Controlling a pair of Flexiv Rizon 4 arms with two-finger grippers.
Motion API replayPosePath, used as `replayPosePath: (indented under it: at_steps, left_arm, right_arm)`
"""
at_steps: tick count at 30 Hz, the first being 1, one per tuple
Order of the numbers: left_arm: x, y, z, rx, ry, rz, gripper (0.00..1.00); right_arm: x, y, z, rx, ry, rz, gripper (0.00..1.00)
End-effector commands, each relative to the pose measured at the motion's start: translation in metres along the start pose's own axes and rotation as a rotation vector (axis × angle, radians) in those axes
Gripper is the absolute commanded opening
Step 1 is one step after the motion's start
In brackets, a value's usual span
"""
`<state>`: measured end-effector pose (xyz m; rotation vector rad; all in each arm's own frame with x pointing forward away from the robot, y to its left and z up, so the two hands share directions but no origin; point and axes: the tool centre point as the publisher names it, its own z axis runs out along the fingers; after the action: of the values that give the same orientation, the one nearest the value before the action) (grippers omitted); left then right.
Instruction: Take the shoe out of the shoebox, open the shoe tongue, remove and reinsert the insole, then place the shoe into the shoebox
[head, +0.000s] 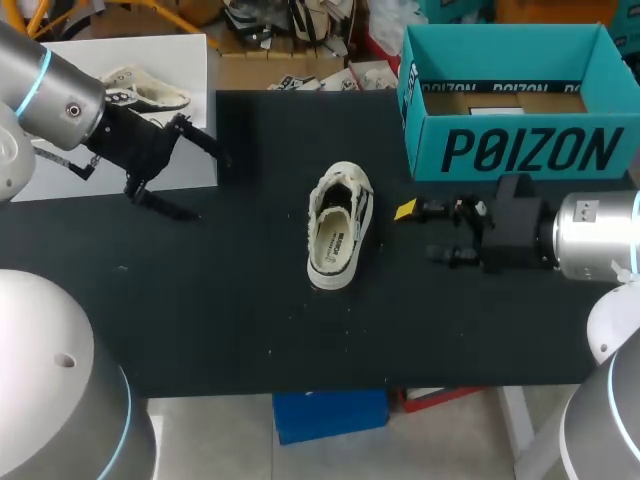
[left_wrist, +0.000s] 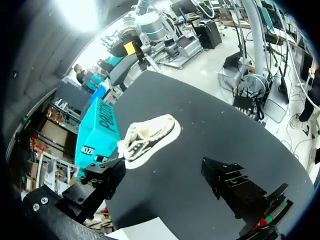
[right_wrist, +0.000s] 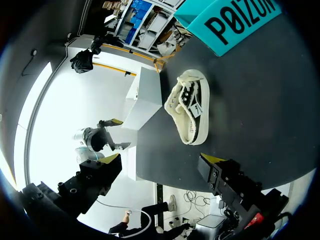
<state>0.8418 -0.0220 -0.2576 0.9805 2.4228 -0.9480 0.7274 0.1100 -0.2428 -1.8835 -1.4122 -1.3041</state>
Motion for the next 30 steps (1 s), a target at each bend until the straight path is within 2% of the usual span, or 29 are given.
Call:
replayPosePath:
  at_steps: [1,2,4,6,7,11,18,26,30]
  left_arm:
    - [0.012,0.008,0.012,0.075,0.006,-0.133,1.00]
    - [0.014,0.010,0.015,0.094,0.011,-0.178,1.00]
    - [0.015,0.010,0.018,0.223,-0.014,-0.269,1.00]
    - [0.015,0.011,0.020,0.218,0.028,-0.296,1.00]
    - [0.015,0.012,0.021,0.257,0.017,-0.319,1.00]
    - [0.010,0.016,0.018,0.284,0.015,-0.389,1.00]
    - [0.002,0.021,0.007,0.172,0.032,-0.452,1.00]
    - [-0.005,0.017,-0.004,0.111,0.041,-0.498,1.00]
    - [-0.005,0.016,-0.006,0.055,0.025,-0.513,1.00]
  right_arm:
    - [0.000,0.000,0.000,0.001,-0.001,0.001,1.00]
    - [0.000,0.000,0.000,0.001,-0.001,0.001,1.00]
    - [0.000,0.000,0.000,0.001,-0.001,0.001,1.00]
    - [0.000,0.000,0.000,0.001,-0.001,0.001,1.00]
    - [0.000,0.000,0.000,0.001,-0.001,0.001,1.00]
    - [0.000,0.000,0.000,0.001,-0.001,0.001,1.00]
    - [0.000,0.000,0.000,0.001,-0.001,0.001,1.00]
    - [0.000,0.000,0.000,0.001,-0.001,0.001,1.00]
    - [0.000,0.000,0.000,0.001,-0.001,0.001,1.00]
